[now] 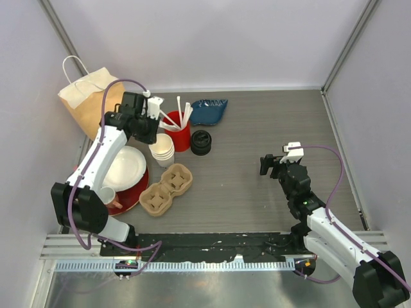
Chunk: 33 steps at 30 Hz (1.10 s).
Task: Pack the takeout coffee
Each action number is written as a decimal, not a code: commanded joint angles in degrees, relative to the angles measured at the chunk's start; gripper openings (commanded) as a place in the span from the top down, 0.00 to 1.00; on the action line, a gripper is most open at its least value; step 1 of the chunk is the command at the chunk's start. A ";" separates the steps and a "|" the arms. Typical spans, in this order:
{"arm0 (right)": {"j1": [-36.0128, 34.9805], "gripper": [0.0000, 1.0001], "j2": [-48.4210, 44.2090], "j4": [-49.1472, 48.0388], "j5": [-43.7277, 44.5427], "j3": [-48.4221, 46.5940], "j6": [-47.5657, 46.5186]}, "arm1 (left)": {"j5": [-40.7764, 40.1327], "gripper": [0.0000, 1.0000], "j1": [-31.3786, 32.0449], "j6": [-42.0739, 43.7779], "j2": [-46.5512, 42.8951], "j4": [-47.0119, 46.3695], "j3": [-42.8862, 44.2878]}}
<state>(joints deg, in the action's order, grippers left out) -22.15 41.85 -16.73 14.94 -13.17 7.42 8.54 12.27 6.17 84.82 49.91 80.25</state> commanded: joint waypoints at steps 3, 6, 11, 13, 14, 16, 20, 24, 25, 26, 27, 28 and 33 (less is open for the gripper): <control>0.09 0.14 -0.62 -2.96 1.06 -0.02 0.14 | -3.52 0.80 0.30 0.59 1.75 -1.66 1.66; 0.09 0.14 -0.97 -2.96 0.97 0.16 0.14 | -4.75 0.76 0.47 0.77 2.28 -1.57 2.37; 0.09 0.14 -1.15 -2.96 0.97 0.16 0.14 | -6.95 0.74 0.56 1.56 1.76 -2.19 3.25; 0.00 0.14 -0.98 -2.96 0.88 -0.01 0.14 | -6.95 0.74 0.65 1.82 1.41 -2.27 3.51; 0.00 0.14 -0.71 -2.96 0.88 0.07 0.05 | -6.17 0.74 0.65 2.08 0.88 -2.19 3.69; 0.00 0.14 -0.63 -2.96 0.79 -0.19 0.14 | -5.46 0.74 1.08 2.44 0.18 -1.75 4.04; 0.09 0.14 0.08 -2.96 0.71 -0.37 0.14 | -5.72 0.71 1.26 3.84 -1.76 -2.18 4.30; 0.09 0.14 -0.01 -2.96 0.62 -0.37 0.05 | -10.64 0.69 1.26 5.51 -0.54 -2.98 3.95; 0.09 0.14 -0.18 -2.96 0.70 -0.28 -0.04 | -11.51 0.69 1.26 5.51 0.17 -2.98 3.78; 0.00 0.14 -0.27 -2.96 0.62 -0.19 0.05 | -11.78 0.68 1.26 5.69 0.78 -2.72 3.69; 0.00 0.14 -0.62 -2.96 0.70 -0.02 -0.04 | -11.96 0.67 1.26 5.69 1.40 -2.63 3.60; 0.00 0.14 -0.80 -2.96 0.71 -0.01 0.14 | -12.05 0.67 1.26 5.69 2.54 -2.54 3.51; 0.00 0.14 -1.33 -2.96 0.79 0.34 0.05 | -11.17 0.67 1.26 5.34 4.04 -2.80 2.63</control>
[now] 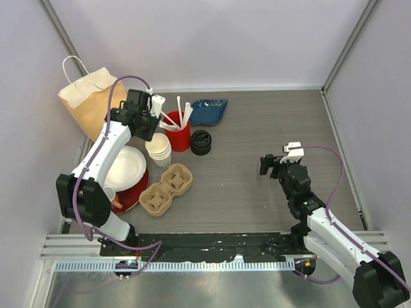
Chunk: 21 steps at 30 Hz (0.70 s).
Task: Pack the takeout coffee
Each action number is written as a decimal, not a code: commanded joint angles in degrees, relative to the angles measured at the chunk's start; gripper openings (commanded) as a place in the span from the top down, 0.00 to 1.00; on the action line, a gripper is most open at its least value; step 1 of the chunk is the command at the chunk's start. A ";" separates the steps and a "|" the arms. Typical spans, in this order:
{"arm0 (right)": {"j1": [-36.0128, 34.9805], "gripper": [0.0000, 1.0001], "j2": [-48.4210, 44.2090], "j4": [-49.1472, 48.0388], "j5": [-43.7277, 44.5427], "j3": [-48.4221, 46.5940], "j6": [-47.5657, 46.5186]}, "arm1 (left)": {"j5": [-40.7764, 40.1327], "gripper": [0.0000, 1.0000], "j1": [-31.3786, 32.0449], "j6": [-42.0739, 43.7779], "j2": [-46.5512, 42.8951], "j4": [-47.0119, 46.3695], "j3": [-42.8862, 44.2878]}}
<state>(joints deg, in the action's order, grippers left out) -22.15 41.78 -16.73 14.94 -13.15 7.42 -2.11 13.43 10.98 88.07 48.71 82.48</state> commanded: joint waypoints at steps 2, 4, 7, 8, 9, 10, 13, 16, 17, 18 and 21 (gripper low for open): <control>0.00 0.14 -1.35 -2.96 0.88 0.23 0.05 | 0.35 0.70 0.10 0.44 0.87 -1.25 0.32; 0.00 0.14 -1.35 -2.96 0.88 0.31 0.05 | 0.79 0.77 0.10 0.36 0.70 -1.07 0.32; 0.09 0.14 -1.17 -2.96 0.97 0.14 0.05 | 1.23 0.98 0.10 0.09 -0.18 -0.55 0.58; 0.09 0.14 -1.09 -2.96 0.88 0.14 0.05 | 1.40 1.00 0.10 0.09 -0.53 -0.28 0.67; 0.00 0.14 -1.00 -2.96 0.88 0.14 0.14 | 1.32 1.00 0.10 0.09 -1.23 -0.37 0.49; 0.09 0.14 -1.09 -2.96 0.88 0.05 0.14 | 1.32 1.00 0.10 0.18 -1.50 -0.46 0.58; 0.00 0.14 -1.17 -2.96 0.88 0.14 0.05 | 1.14 1.00 0.10 0.88 -1.59 0.42 0.40; 0.00 0.14 -1.70 -2.87 1.06 0.40 0.05 | 1.40 1.00 0.10 0.71 -1.68 1.47 1.02; 0.00 0.14 -1.79 -2.87 0.97 0.49 0.14 | 1.49 1.00 0.10 0.45 -1.85 1.65 1.28; 0.00 0.14 -1.88 -2.87 1.06 0.49 0.05 | 1.75 1.00 0.10 0.36 -2.20 2.00 2.07; 0.00 0.14 -1.96 -2.87 1.14 0.49 0.23 | 1.84 1.00 0.10 0.18 -3.43 2.36 3.30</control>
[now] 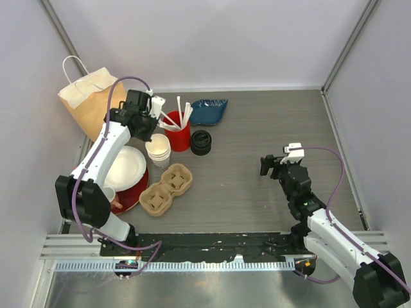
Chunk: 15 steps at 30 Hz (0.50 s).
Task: Pack the takeout coffee
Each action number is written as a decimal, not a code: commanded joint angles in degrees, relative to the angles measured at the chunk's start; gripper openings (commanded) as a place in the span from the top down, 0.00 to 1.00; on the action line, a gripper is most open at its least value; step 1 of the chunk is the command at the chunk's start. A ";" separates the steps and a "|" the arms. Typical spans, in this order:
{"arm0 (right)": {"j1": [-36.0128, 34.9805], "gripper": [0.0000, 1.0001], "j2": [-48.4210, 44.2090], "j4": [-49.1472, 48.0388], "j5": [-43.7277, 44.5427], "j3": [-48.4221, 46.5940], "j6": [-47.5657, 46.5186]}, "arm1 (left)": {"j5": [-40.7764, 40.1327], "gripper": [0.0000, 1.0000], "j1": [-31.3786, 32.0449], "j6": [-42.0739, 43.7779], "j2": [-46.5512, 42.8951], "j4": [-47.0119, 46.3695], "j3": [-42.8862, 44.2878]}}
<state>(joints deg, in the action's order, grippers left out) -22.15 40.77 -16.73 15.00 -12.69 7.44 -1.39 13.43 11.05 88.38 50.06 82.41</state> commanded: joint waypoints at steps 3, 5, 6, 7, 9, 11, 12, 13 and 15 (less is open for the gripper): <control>0.00 0.14 -0.70 -2.87 1.08 0.03 0.12 | 3.23 1.00 0.10 0.03 -4.27 1.88 4.59; 0.00 0.14 -0.78 -2.87 0.99 -0.06 0.12 | 4.90 1.00 0.10 -0.06 -4.44 3.11 5.30; 0.00 0.14 -0.78 -2.87 1.08 -0.06 0.20 | 5.16 1.00 0.10 -0.06 -4.53 3.46 6.00; 0.09 0.14 -0.87 -2.87 1.17 0.03 0.12 | 5.25 1.00 0.10 0.11 -4.53 3.64 6.09; 0.00 0.14 -0.96 -2.87 1.17 0.03 0.12 | 4.55 1.00 -0.07 0.38 -4.71 3.20 5.57; 0.00 0.14 -1.13 -2.87 1.08 0.12 0.20 | 4.90 1.00 -0.51 0.55 -4.01 2.67 4.69; 0.00 0.14 -0.96 -2.87 1.08 0.03 0.12 | 5.34 1.00 -0.69 0.47 -3.66 2.93 4.51; 0.09 0.14 -0.52 -2.87 1.08 -0.14 0.20 | 5.87 1.00 -1.03 0.55 -3.30 3.11 4.34; 0.00 0.14 0.35 -2.87 -0.58 -0.41 0.90 | 7.71 1.00 -1.30 0.29 -2.86 3.55 4.25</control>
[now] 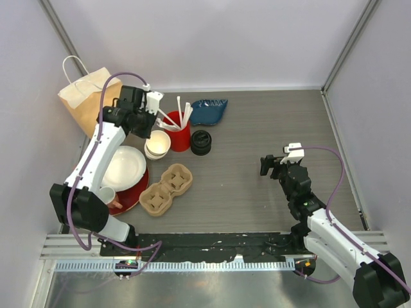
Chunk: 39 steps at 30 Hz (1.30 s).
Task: Pack the takeout coffee
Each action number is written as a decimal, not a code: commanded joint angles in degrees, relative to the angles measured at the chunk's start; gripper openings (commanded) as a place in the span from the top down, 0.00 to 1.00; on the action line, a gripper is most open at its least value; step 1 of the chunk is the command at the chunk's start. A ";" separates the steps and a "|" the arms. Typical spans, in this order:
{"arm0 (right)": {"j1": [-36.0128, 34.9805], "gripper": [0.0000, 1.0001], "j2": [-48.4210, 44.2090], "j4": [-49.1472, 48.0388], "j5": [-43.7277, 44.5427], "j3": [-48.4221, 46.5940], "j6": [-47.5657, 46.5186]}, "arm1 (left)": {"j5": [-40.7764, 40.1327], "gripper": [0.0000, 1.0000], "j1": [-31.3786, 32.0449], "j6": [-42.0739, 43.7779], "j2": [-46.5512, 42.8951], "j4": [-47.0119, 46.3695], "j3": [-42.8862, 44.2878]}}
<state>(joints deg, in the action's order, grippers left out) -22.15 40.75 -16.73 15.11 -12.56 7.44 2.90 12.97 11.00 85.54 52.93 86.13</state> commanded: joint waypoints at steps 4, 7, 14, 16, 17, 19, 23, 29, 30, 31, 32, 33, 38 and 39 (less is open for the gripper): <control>0.00 0.17 2.13 -4.80 -8.77 -2.91 5.47 | 4.40 1.00 -1.02 0.24 -0.72 0.69 1.14; -0.43 0.18 4.15 -2.88 -10.37 -7.47 7.05 | 3.87 1.00 -1.54 0.16 -1.42 1.21 3.69; -8.32 0.20 9.60 4.34 -7.92 -20.83 2.50 | -1.40 1.00 -3.30 1.30 -2.13 0.16 9.75; -10.10 0.20 10.83 4.69 -7.03 -22.24 1.44 | -0.97 1.00 -3.92 1.39 -1.87 0.68 10.72; -10.89 0.19 11.10 4.69 -7.03 -22.42 1.26 | -0.79 1.00 -4.09 1.39 -1.87 0.95 11.77; -11.68 0.19 11.63 4.60 -8.16 -23.21 1.78 | -0.44 1.00 -4.10 1.39 -1.95 2.00 12.83; -11.60 0.19 11.28 5.39 -10.10 -24.53 3.98 | 1.84 1.00 -4.10 1.21 -3.61 5.51 17.66; -11.60 0.17 9.96 11.19 -9.66 -28.31 4.95 | 10.27 1.00 -3.22 2.78 -7.22 13.32 23.29; -11.69 0.17 9.87 12.33 -9.66 -28.75 5.04 | 13.07 1.00 -2.61 3.14 -7.84 14.13 23.47; -11.69 0.17 9.70 12.86 -9.75 -29.36 5.13 | 12.93 1.00 -1.47 3.32 -8.36 14.74 23.04; -11.69 0.16 9.52 13.39 -9.58 -29.63 5.21 | 12.58 1.00 1.06 3.41 -8.89 15.45 22.68; -11.69 0.16 9.17 14.61 -8.97 -29.98 5.39 | 12.31 1.00 2.57 3.67 -9.51 15.71 22.33; -9.16 0.12 7.42 21.20 2.63 -32.18 6.53 | 11.61 1.00 13.28 2.45 -8.02 15.46 20.31; -8.09 0.11 7.06 22.78 3.16 -32.27 6.71 | 11.34 1.00 17.05 1.92 -7.23 15.28 20.40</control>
<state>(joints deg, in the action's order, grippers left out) -33.45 50.09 0.34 10.09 -41.60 12.67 12.93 22.11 13.61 75.75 67.18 107.28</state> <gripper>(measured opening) 0.869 0.009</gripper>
